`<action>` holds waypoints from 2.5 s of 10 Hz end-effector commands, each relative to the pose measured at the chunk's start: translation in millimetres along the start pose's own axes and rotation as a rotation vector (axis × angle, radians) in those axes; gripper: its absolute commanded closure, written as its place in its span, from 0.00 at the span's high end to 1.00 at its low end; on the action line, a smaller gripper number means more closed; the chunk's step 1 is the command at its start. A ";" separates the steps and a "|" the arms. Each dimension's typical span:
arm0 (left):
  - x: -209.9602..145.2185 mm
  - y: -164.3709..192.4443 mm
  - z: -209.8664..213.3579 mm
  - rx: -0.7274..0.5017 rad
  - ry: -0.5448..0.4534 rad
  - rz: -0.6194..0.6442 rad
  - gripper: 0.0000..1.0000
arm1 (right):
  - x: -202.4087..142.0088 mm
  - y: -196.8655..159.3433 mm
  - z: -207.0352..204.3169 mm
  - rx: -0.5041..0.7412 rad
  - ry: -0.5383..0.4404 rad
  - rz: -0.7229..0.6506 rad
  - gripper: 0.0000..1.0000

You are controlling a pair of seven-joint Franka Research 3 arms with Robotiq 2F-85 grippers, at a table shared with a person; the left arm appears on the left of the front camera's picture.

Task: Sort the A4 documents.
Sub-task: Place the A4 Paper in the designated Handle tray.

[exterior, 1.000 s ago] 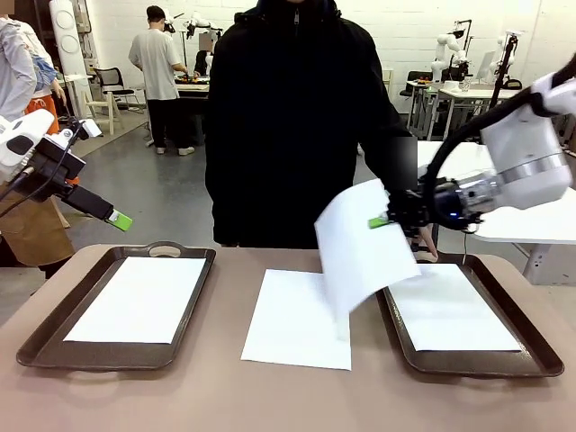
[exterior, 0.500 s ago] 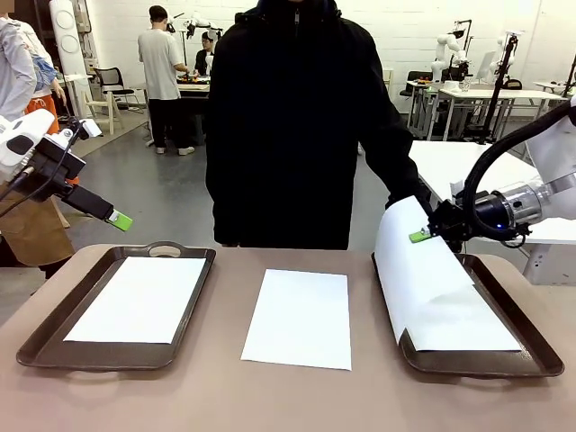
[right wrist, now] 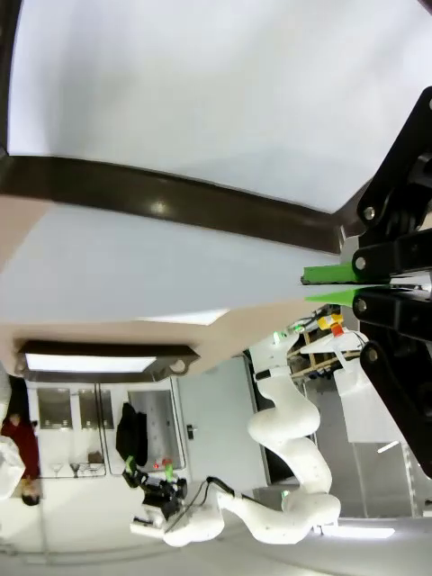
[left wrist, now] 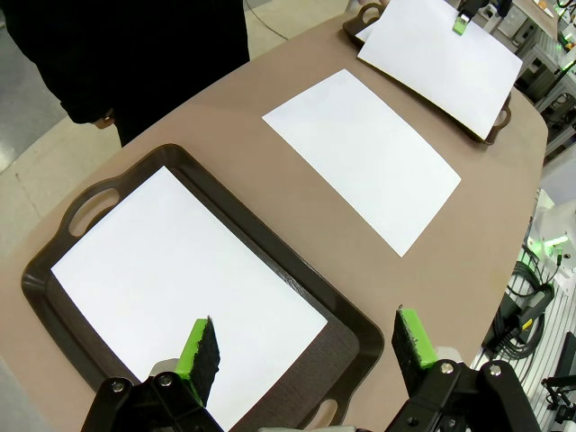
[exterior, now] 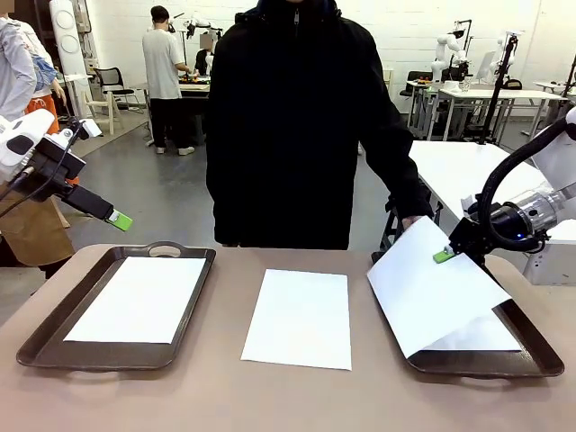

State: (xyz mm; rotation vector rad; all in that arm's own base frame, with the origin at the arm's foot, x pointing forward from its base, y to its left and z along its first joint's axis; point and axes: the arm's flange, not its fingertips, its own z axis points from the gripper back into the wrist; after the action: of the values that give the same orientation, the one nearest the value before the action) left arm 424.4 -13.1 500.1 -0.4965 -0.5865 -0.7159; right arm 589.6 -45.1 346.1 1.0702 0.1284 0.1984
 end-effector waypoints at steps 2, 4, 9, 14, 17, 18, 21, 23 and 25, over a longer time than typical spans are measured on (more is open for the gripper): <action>-0.3 0.3 0.6 -0.002 -0.004 0.000 1.00 | 2.5 -17.2 7.3 -0.057 -0.051 0.010 0.01; -0.3 0.3 0.6 -0.002 -0.004 0.000 1.00 | -3.8 -33.9 14.3 -0.086 -0.076 -0.013 0.01; -0.3 0.3 0.6 -0.002 -0.004 0.000 1.00 | -9.6 -76.1 28.1 -0.167 -0.149 -0.100 0.01; -0.3 0.3 0.6 -0.002 -0.004 0.000 1.00 | -10.3 -85.0 26.7 -0.289 -0.137 -0.153 0.01; -0.3 0.3 0.6 -0.002 -0.004 0.000 1.00 | -9.1 -81.1 21.2 -0.331 -0.138 -0.149 0.01; -0.3 0.3 0.6 -0.002 -0.004 0.000 1.00 | -8.7 -76.6 21.6 -0.341 -0.139 -0.149 0.01; -0.3 0.3 0.6 -0.002 -0.004 0.000 1.00 | -8.3 -65.3 24.0 -0.371 -0.141 -0.126 0.33; -0.3 0.3 0.6 -0.002 -0.004 0.000 1.00 | -9.8 -57.2 26.5 -0.421 -0.147 -0.122 0.51; -0.3 0.3 0.6 -0.002 -0.004 0.000 1.00 | -13.1 -48.1 29.8 -0.501 -0.155 -0.123 0.70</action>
State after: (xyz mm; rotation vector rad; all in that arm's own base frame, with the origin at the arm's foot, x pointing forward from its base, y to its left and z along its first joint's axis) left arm 424.4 -13.1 500.1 -0.4964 -0.5865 -0.7159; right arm 596.3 -104.7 315.7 0.6461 -0.0025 0.0601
